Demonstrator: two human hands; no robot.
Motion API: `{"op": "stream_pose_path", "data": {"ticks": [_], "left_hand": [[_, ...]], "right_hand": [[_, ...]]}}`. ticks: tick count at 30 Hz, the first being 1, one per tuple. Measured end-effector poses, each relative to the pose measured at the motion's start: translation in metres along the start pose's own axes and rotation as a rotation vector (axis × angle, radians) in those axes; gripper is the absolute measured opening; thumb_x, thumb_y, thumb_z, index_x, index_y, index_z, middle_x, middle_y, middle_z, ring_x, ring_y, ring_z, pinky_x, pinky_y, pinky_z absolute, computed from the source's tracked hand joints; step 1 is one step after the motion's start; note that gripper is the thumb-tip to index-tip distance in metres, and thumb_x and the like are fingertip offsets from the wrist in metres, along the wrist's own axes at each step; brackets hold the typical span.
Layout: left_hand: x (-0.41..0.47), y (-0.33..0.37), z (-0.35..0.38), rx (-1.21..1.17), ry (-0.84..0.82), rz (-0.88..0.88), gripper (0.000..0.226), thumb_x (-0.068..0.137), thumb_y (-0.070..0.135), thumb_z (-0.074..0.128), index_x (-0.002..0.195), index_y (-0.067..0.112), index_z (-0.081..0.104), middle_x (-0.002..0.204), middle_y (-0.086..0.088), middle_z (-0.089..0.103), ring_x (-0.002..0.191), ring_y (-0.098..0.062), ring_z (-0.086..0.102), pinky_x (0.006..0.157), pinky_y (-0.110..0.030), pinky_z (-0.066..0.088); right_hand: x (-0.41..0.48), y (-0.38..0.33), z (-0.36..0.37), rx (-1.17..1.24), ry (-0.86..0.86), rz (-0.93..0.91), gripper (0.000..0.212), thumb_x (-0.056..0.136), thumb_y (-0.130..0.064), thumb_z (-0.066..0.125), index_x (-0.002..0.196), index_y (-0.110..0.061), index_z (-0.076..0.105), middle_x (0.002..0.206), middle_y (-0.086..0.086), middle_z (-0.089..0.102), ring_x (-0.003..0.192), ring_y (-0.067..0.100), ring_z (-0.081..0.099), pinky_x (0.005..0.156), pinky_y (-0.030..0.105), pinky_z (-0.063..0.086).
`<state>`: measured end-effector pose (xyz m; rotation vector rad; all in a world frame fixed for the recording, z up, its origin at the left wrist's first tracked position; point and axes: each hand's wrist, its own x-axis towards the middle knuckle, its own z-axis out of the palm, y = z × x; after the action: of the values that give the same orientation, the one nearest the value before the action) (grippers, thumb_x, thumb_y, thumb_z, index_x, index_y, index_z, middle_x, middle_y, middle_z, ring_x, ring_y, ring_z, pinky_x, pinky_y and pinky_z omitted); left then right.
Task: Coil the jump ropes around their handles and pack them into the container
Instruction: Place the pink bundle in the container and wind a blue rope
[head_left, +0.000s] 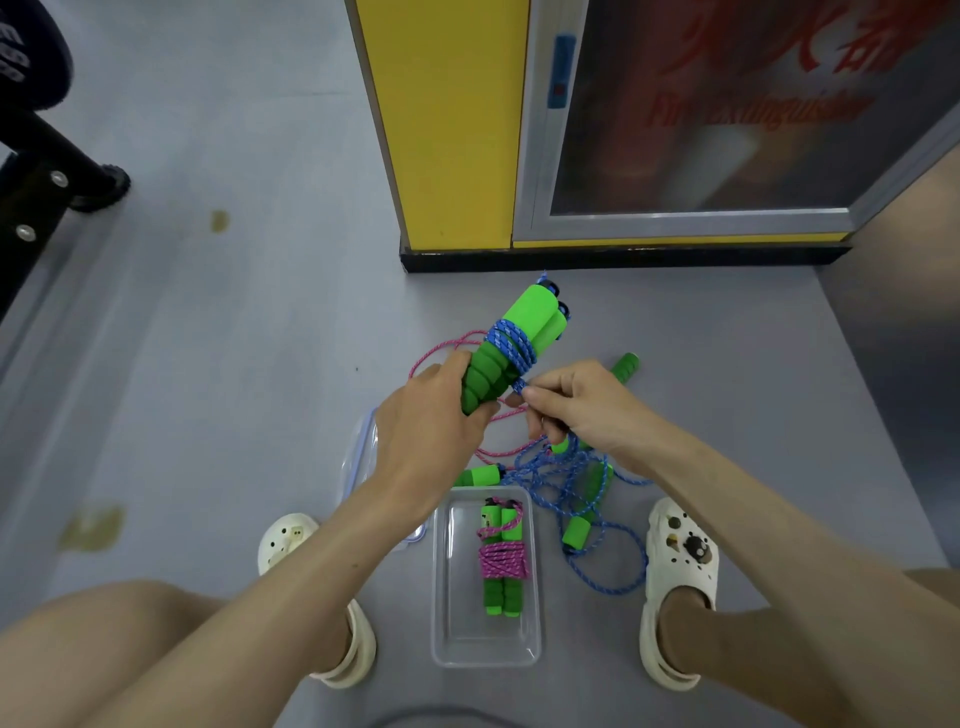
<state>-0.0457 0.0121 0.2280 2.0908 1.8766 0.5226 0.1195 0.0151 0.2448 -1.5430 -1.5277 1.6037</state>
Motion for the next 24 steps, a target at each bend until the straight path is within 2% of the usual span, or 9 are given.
{"op": "stream_pose_path", "data": {"ticks": [2, 6, 8, 11, 15, 16, 18, 21, 24], "left_hand": [[-0.003, -0.001, 0.002, 0.05, 0.026, 0.045, 0.041, 0.085, 0.038, 0.065, 0.121, 0.022, 0.053, 0.092, -0.002, 0.064, 0.081, -0.025, 0.06, 0.059, -0.029, 0.033], [-0.007, -0.004, 0.009, 0.181, 0.112, 0.187, 0.046, 0.071, 0.027, 0.08, 0.112, 0.015, 0.062, 0.072, -0.002, 0.058, 0.062, -0.024, 0.057, 0.048, -0.026, 0.025], [-0.007, -0.005, 0.013, 0.194, 0.152, 0.252, 0.054, 0.065, 0.021, 0.083, 0.115, 0.014, 0.062, 0.074, -0.002, 0.059, 0.063, -0.022, 0.057, 0.045, -0.024, 0.026], [-0.009, -0.004, 0.019, 0.159, 0.174, 0.326, 0.065, 0.064, 0.015, 0.083, 0.125, 0.009, 0.059, 0.088, -0.005, 0.064, 0.069, -0.024, 0.06, 0.044, -0.026, 0.034], [-0.008, -0.004, 0.022, 0.209, 0.249, 0.422, 0.068, 0.062, 0.017, 0.085, 0.125, 0.007, 0.061, 0.091, -0.006, 0.065, 0.071, -0.024, 0.059, 0.054, -0.03, 0.044], [-0.007, -0.006, 0.023, 0.211, 0.248, 0.46, 0.07, 0.062, 0.02, 0.085, 0.125, 0.006, 0.06, 0.092, -0.008, 0.064, 0.073, -0.025, 0.06, 0.059, -0.032, 0.047], [-0.006, -0.007, 0.025, 0.18, 0.2, 0.516, 0.072, 0.066, 0.03, 0.082, 0.129, 0.007, 0.057, 0.098, -0.01, 0.063, 0.08, -0.026, 0.06, 0.069, -0.035, 0.05], [-0.009, -0.001, 0.02, -0.102, -0.005, 0.369, 0.067, 0.08, 0.055, 0.058, 0.135, 0.015, 0.052, 0.11, -0.004, 0.057, 0.094, -0.019, 0.056, 0.076, -0.032, 0.049], [0.0, 0.003, 0.01, -0.583, -0.195, -0.006, 0.055, 0.083, 0.047, 0.066, 0.132, 0.023, 0.053, 0.107, 0.002, 0.055, 0.096, -0.012, 0.056, 0.082, -0.03, 0.05]], "right_hand": [[0.0, 0.001, 0.002, 0.005, -0.025, 0.016, 0.036, 0.101, -0.008, 0.041, 0.069, -0.01, 0.058, 0.045, -0.008, 0.058, 0.041, 0.001, 0.05, 0.051, 0.012, 0.041], [0.003, 0.004, 0.004, 0.147, -0.032, 0.063, 0.026, 0.101, -0.005, 0.037, 0.09, 0.001, 0.059, 0.069, 0.009, 0.066, 0.054, 0.011, 0.063, 0.054, 0.019, 0.05], [0.004, 0.005, 0.004, 0.216, 0.003, 0.091, 0.025, 0.101, -0.006, 0.037, 0.091, -0.001, 0.06, 0.07, 0.009, 0.066, 0.052, 0.011, 0.059, 0.054, 0.021, 0.048], [0.006, 0.005, 0.004, 0.324, 0.039, 0.121, 0.027, 0.099, -0.018, 0.046, 0.081, -0.002, 0.059, 0.063, 0.009, 0.057, 0.045, 0.01, 0.039, 0.055, 0.026, 0.031], [0.006, 0.006, 0.003, 0.406, 0.087, 0.165, 0.054, 0.073, -0.059, 0.06, 0.08, -0.006, 0.059, 0.064, 0.008, 0.053, 0.041, 0.01, 0.032, 0.052, 0.026, 0.025], [0.006, 0.006, 0.002, 0.401, 0.123, 0.18, 0.056, 0.071, -0.062, 0.061, 0.078, -0.006, 0.059, 0.061, 0.008, 0.053, 0.04, 0.01, 0.031, 0.051, 0.026, 0.025], [0.007, 0.008, 0.001, 0.396, 0.209, 0.208, 0.049, 0.08, -0.056, 0.061, 0.07, -0.008, 0.058, 0.055, 0.007, 0.051, 0.037, 0.01, 0.028, 0.045, 0.024, 0.024], [0.009, 0.009, -0.004, 0.38, 0.312, 0.222, 0.04, 0.088, -0.042, 0.06, 0.065, -0.009, 0.056, 0.049, 0.005, 0.047, 0.036, 0.01, 0.026, 0.045, 0.023, 0.025], [0.009, 0.007, -0.006, 0.377, 0.275, 0.205, 0.037, 0.089, -0.039, 0.059, 0.069, -0.008, 0.056, 0.045, 0.003, 0.047, 0.035, 0.009, 0.026, 0.047, 0.025, 0.025]]}}
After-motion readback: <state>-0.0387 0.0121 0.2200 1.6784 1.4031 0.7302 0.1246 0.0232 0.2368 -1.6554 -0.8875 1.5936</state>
